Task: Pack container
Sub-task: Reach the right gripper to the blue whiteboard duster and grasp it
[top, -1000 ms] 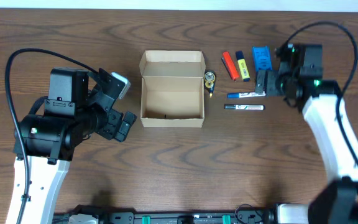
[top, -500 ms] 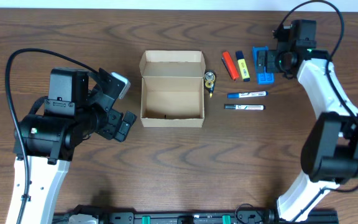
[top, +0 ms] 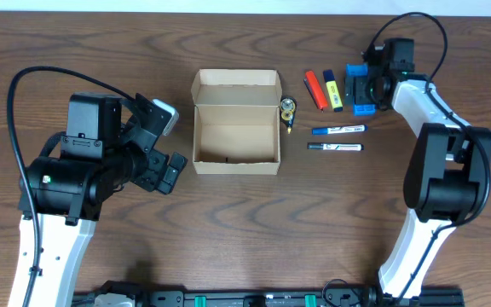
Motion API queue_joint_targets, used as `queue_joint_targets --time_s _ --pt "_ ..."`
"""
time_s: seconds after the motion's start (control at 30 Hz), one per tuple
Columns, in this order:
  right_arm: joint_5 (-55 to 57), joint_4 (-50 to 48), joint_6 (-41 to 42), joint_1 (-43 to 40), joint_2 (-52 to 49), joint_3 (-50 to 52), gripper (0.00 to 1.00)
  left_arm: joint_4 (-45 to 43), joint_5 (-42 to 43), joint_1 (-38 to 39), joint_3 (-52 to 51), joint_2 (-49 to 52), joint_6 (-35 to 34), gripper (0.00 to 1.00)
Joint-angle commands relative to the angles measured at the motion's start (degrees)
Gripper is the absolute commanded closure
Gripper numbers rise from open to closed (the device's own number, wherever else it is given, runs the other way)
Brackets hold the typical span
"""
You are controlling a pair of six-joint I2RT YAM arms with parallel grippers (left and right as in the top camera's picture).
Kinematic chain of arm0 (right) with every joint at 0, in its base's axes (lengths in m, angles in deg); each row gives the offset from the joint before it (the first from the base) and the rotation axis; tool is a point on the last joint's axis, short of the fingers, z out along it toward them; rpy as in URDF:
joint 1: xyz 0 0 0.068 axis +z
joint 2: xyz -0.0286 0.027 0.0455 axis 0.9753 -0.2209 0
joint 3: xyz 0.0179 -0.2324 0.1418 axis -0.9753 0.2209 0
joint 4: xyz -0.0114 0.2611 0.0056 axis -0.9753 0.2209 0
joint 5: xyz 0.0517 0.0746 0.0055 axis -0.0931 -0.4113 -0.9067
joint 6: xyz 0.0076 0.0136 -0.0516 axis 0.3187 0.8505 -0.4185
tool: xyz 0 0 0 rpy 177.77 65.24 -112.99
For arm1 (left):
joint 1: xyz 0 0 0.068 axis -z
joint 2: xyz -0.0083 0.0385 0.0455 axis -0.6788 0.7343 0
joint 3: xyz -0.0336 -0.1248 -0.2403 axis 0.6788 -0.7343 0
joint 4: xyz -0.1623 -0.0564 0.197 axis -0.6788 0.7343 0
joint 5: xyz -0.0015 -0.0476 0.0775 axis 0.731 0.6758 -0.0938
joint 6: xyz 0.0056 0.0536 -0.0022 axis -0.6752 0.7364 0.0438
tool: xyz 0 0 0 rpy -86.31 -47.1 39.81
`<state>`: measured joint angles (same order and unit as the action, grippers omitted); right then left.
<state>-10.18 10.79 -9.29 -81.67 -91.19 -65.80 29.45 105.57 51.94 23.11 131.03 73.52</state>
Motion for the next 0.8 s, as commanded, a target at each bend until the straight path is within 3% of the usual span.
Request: queue_joint_targets --time_s 0.0,0.2,0.37,0.6,0.77 --pt "0.3 -0.8 -0.7 -0.5 -1.9 -1.3 0.05 0.1 0.8 -0.3 0.7 0.0 -0.4 0.05" --pt "0.3 -1.2 -0.7 -1.0 -4.1 -1.2 0.15 0.1 0.8 -0.3 0.7 0.0 -0.4 0.05" --pt "0.3 -1.3 -0.7 -1.2 -5.0 -1.2 0.39 0.1 0.8 -0.3 0.7 0.0 -0.4 0.05" --pt "0.3 -0.2 -0.6 -1.2 -4.7 -1.3 0.61 0.1 0.8 -0.3 0.7 0.0 -0.4 0.05" --pt "0.3 3.7 -0.4 -1.2 -2.1 -2.2 0.62 0.1 0.8 -0.3 0.7 0.0 -0.4 0.05"
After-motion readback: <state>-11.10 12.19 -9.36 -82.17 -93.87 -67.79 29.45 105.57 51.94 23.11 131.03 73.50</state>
